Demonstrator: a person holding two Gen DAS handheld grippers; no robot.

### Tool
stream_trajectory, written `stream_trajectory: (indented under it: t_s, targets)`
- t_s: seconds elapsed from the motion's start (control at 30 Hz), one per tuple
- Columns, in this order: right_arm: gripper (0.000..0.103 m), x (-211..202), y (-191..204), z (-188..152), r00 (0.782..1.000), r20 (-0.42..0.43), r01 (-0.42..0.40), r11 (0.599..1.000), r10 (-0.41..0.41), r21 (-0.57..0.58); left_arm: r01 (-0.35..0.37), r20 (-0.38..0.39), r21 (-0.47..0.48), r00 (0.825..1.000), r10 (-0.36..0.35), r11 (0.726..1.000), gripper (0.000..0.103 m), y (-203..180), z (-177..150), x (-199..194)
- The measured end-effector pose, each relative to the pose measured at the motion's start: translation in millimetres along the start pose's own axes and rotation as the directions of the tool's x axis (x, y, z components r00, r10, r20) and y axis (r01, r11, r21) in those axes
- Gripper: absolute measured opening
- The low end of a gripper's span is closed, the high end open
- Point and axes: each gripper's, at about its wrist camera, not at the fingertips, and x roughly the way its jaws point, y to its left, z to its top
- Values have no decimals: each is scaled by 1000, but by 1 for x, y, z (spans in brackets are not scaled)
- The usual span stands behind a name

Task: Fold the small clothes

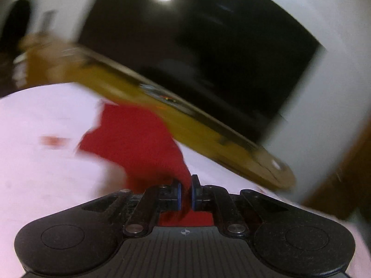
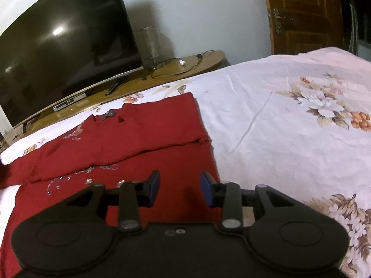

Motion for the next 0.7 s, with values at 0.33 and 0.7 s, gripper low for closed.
stream_trajectory:
  t_s: [0.33, 0.7]
  targets:
    - [38, -9, -28, 5, 1000, 14, -12, 1000, 12, 9, 122, -241, 314, 969, -45, 941, 7, -187, -105, 72]
    - [42, -7, -73, 6, 1000, -7, -16, 998, 17, 61, 66, -255, 501, 964, 75, 863, 8, -271, -160, 90]
